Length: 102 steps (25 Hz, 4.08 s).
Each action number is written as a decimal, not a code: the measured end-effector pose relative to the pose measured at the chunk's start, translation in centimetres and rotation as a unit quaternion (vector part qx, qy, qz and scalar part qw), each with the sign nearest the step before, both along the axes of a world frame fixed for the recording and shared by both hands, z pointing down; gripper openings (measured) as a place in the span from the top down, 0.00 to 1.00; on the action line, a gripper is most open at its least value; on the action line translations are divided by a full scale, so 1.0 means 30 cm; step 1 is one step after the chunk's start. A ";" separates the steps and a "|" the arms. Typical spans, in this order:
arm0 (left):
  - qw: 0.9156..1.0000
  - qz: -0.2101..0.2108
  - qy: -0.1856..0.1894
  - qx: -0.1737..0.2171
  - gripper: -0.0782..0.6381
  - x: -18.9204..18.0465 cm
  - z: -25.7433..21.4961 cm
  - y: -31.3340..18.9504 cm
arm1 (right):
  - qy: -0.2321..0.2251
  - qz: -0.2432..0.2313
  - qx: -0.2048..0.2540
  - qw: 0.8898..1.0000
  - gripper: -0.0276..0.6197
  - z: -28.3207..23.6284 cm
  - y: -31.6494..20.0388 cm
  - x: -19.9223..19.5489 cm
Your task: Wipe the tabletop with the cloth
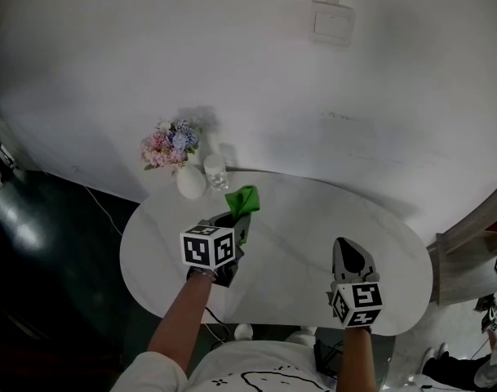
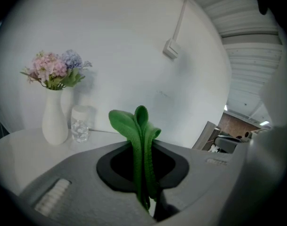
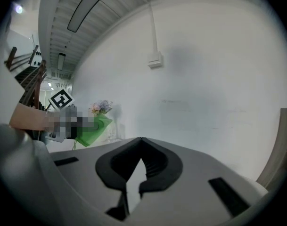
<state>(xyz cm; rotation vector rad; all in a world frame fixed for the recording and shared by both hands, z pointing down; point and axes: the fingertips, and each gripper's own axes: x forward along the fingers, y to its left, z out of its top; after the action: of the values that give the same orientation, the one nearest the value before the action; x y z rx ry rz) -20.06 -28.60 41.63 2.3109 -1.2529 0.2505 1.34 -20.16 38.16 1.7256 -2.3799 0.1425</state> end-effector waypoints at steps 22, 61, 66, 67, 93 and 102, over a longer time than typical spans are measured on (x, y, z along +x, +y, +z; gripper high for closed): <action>0.990 -0.131 -0.052 -0.019 0.82 -0.704 0.161 0.071 | 0.026 -0.043 -0.012 0.999 0.96 0.051 0.004 -0.364; 0.916 -0.263 -0.228 -0.197 0.82 -1.364 0.638 -0.009 | 0.111 -0.124 -0.094 0.981 0.96 0.248 0.005 -0.560; 0.919 -0.272 -0.194 -0.210 0.82 -1.357 0.647 -0.012 | 0.111 -0.128 -0.103 0.980 0.96 0.260 0.005 -0.554; 0.920 -0.272 -0.187 -0.213 0.82 -1.355 0.647 -0.012 | 0.111 -0.129 -0.103 0.980 0.96 0.260 0.004 -0.555; 0.933 -0.248 -0.127 -0.227 0.82 -1.213 0.646 -0.008 | 0.104 -0.121 -0.102 0.982 0.96 0.259 0.062 -0.518; 0.930 -0.249 -0.140 -0.231 0.82 -1.140 0.647 -0.009 | 0.103 -0.116 -0.103 0.982 0.96 0.262 0.092 -0.427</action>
<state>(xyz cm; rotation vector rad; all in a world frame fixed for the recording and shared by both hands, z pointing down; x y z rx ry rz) -54.27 -28.87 61.02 1.5387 -1.6597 0.6335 -11.47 -17.39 46.03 1.2949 -2.3004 0.1608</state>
